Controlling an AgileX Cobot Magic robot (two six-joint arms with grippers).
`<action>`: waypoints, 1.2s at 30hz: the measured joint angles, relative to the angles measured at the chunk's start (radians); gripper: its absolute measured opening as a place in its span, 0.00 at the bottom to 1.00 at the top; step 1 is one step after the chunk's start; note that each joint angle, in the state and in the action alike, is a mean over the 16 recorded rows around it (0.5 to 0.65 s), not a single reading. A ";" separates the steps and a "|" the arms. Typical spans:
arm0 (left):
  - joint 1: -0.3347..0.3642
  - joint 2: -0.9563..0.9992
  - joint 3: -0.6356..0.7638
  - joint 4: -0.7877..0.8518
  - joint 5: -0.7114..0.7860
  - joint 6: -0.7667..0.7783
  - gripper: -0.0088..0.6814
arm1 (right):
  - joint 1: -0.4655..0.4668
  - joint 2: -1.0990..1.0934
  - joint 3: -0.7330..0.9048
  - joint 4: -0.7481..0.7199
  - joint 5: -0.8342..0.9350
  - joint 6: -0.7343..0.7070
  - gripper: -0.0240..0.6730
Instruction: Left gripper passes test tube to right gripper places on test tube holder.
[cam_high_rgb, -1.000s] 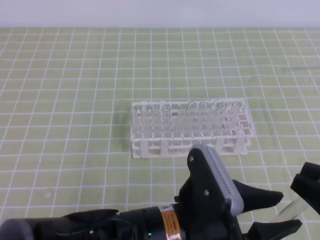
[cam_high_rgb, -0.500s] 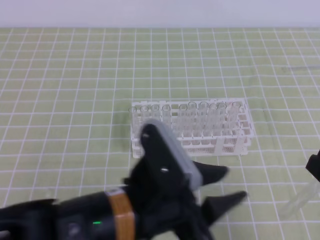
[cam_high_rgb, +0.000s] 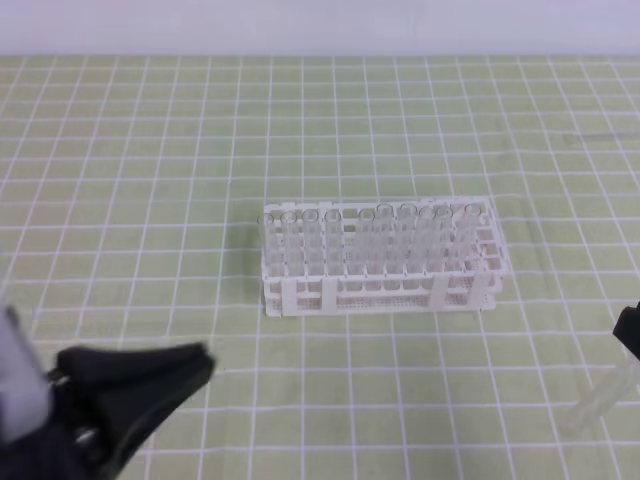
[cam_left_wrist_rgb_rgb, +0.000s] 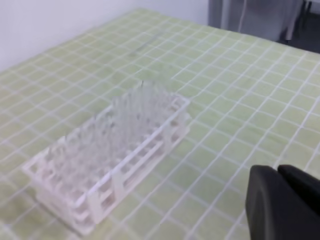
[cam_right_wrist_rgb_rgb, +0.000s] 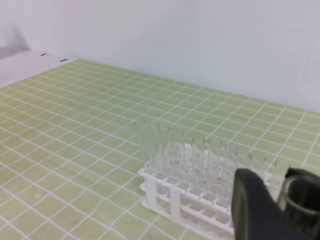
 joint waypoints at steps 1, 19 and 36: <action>0.000 -0.032 0.013 -0.004 0.016 -0.004 0.02 | 0.000 0.000 0.000 0.000 -0.001 0.000 0.18; 0.000 -0.282 0.136 -0.041 0.223 -0.078 0.01 | 0.000 0.092 -0.057 0.019 -0.114 -0.046 0.18; -0.001 -0.281 0.136 -0.028 0.234 -0.081 0.01 | 0.000 0.534 -0.339 0.034 -0.014 -0.297 0.18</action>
